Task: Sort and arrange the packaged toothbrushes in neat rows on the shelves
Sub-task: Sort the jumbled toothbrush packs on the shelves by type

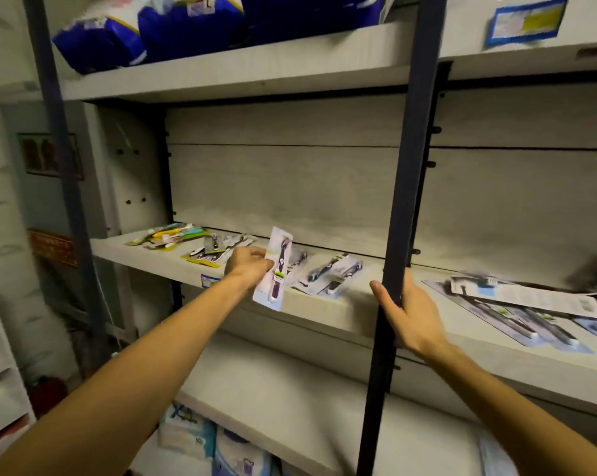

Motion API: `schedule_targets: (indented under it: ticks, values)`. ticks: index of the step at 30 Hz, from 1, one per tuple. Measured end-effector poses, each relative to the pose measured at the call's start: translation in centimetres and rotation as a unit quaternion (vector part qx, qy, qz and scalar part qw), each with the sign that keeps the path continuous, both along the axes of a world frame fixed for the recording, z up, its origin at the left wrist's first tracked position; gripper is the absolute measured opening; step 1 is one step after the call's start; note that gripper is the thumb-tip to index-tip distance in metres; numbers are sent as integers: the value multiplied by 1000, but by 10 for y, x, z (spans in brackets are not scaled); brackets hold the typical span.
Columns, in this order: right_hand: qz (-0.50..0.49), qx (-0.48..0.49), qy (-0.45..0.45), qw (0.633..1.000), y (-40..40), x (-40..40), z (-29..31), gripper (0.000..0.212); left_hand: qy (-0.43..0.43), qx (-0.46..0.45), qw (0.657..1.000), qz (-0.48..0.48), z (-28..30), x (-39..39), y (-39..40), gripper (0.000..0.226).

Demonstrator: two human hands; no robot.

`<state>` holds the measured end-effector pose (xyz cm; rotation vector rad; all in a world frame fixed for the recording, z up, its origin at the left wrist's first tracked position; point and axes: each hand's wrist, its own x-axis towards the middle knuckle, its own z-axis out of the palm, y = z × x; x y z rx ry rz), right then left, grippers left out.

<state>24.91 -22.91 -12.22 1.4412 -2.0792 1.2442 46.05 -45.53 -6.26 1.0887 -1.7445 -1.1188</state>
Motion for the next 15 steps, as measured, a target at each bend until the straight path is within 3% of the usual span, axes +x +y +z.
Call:
schedule_targets:
  ticks: [4,11,15]
  values:
    - [-93,-32,60,993,-10,2,-9,65,-92,-105,990,-5,5,-20,-27,27]
    - [-120,-14,53,991,-13,-3,-10,63,-219,-184,956,61,-7,-51,-59,29]
    - [-124,-29,57,990,-14,-1,-7,57,-240,-258,931,98,-14,-63,-56,25]
